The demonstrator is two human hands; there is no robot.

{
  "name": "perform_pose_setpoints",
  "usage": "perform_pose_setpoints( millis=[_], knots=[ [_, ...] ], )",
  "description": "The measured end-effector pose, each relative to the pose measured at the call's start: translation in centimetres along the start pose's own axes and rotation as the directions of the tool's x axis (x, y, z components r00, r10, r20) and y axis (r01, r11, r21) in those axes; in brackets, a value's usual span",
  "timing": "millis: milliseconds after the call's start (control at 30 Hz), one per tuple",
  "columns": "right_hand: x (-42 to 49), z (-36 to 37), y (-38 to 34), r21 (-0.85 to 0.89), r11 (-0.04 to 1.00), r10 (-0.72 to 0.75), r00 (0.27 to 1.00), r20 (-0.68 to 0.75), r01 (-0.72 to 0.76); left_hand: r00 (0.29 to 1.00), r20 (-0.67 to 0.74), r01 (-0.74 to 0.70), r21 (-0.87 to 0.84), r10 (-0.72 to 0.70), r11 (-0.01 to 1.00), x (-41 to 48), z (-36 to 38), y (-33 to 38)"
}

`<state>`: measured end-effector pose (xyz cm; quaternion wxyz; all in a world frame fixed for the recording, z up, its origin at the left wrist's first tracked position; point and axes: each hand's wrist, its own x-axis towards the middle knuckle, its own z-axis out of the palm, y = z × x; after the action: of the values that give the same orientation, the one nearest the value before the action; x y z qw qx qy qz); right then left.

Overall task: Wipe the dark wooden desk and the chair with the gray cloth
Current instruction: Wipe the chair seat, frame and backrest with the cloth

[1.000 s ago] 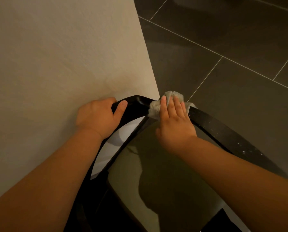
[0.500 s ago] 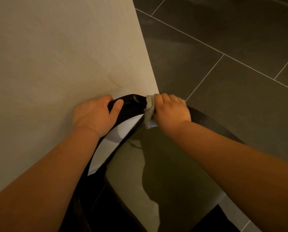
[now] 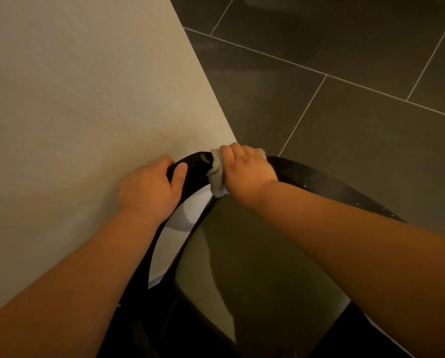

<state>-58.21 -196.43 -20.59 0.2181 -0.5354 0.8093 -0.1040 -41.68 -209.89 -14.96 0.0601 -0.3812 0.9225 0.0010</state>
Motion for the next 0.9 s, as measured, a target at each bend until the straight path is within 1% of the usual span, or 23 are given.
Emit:
perform_pose_setpoints(
  millis=[67, 100, 167, 233, 300, 367, 433, 500, 533, 600, 733, 800, 867, 900],
  knots=[
    [-0.1, 0.0, -0.1, 0.071, 0.996, -0.045, 0.999, -0.030, 0.047, 0.999, 0.016, -0.048, -0.029, 0.049, 0.998, 0.0, -0.2, -0.4],
    [-0.3, -0.1, 0.3, 0.056, 0.998, -0.033, 0.999, -0.025, 0.035, 0.996, 0.044, -0.071, -0.038, 0.073, 0.997, 0.3, -0.5, -0.6],
    [-0.9, -0.4, 1.6, -0.054, 0.997, 0.050, 0.998, 0.046, -0.048, 0.978, 0.136, -0.157, -0.033, 0.160, 0.987, 1.6, -1.6, -0.1],
    [-1.4, -0.6, 2.9, -0.179, 0.974, 0.154, 0.984, 0.085, -0.137, 0.941, 0.211, -0.252, -0.084, 0.264, 0.964, 3.4, -2.7, 1.6],
    [-1.5, -0.6, 3.5, -0.221, 0.954, 0.227, 0.968, 0.104, -0.200, 0.922, 0.236, -0.279, -0.142, 0.306, 0.950, 4.7, -2.8, 3.7],
    [-0.9, -0.6, 3.2, -0.202, 0.955, 0.247, 0.961, 0.128, -0.218, 0.939, 0.178, -0.286, -0.073, 0.295, 0.955, 5.1, -1.8, 4.8],
    [-0.1, -0.4, 2.4, -0.116, 0.982, 0.159, 0.982, 0.100, -0.147, 0.954, 0.116, -0.278, 0.012, 0.275, 0.960, 5.1, -0.9, 4.9],
    [0.2, 0.1, 1.8, -0.036, 0.998, 0.051, 0.998, 0.049, -0.049, 0.955, 0.107, -0.280, 0.016, 0.277, 0.960, 5.1, -0.5, 4.7],
    [0.2, 0.2, 1.8, -0.016, 0.999, 0.028, 0.999, 0.034, -0.027, 0.955, 0.103, -0.282, 0.009, 0.280, 0.959, 5.2, -0.6, 4.6],
    [-0.2, -0.1, 2.5, -0.018, 0.999, 0.040, 0.999, 0.036, -0.039, 0.955, 0.104, -0.281, 0.005, 0.279, 0.960, 5.2, -0.7, 4.6],
    [-2.2, -1.3, 5.3, -0.101, 0.982, 0.172, 0.977, 0.129, -0.160, 0.957, 0.127, -0.264, 0.001, 0.262, 0.964, 5.0, -0.6, 4.8],
    [-2.3, -1.7, 5.4, -0.120, 0.973, 0.217, 0.961, 0.172, -0.198, 0.961, 0.132, -0.246, 0.005, 0.244, 0.969, 5.0, -0.9, 4.9],
    [-1.2, -2.2, 4.2, -0.100, 0.974, 0.220, 0.950, 0.223, -0.202, 0.962, 0.138, -0.240, 0.016, 0.236, 0.971, 5.0, -0.9, 5.0],
    [-0.3, -2.3, 3.5, -0.079, 0.983, 0.182, 0.955, 0.236, -0.168, 0.963, 0.132, -0.241, 0.025, 0.236, 0.970, 5.0, -0.8, 5.0]
  ],
)
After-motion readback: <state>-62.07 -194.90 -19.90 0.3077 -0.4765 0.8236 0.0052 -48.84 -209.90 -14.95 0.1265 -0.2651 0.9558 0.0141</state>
